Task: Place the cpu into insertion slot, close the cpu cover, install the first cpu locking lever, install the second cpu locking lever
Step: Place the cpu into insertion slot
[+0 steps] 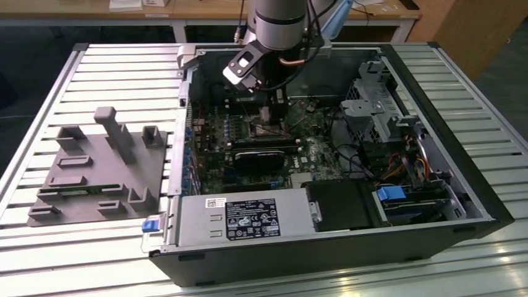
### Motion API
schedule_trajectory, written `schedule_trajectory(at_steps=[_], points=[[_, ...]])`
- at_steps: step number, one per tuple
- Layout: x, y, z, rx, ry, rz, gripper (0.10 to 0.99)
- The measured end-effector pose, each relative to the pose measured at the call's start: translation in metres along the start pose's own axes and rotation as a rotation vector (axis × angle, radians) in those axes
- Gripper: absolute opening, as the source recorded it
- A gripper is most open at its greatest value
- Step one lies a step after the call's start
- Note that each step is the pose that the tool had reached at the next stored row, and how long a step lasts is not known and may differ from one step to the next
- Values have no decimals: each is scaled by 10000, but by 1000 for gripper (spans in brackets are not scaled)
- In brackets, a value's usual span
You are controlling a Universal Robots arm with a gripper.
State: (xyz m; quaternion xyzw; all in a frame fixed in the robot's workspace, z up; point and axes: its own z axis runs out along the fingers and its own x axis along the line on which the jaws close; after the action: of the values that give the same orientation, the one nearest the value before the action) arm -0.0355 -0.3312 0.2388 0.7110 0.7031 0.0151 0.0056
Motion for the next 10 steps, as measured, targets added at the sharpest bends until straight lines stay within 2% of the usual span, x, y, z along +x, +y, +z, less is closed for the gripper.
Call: schedule_trajectory(at_steps=[10], points=[[24,-7,80,-1,-34,10,541]])
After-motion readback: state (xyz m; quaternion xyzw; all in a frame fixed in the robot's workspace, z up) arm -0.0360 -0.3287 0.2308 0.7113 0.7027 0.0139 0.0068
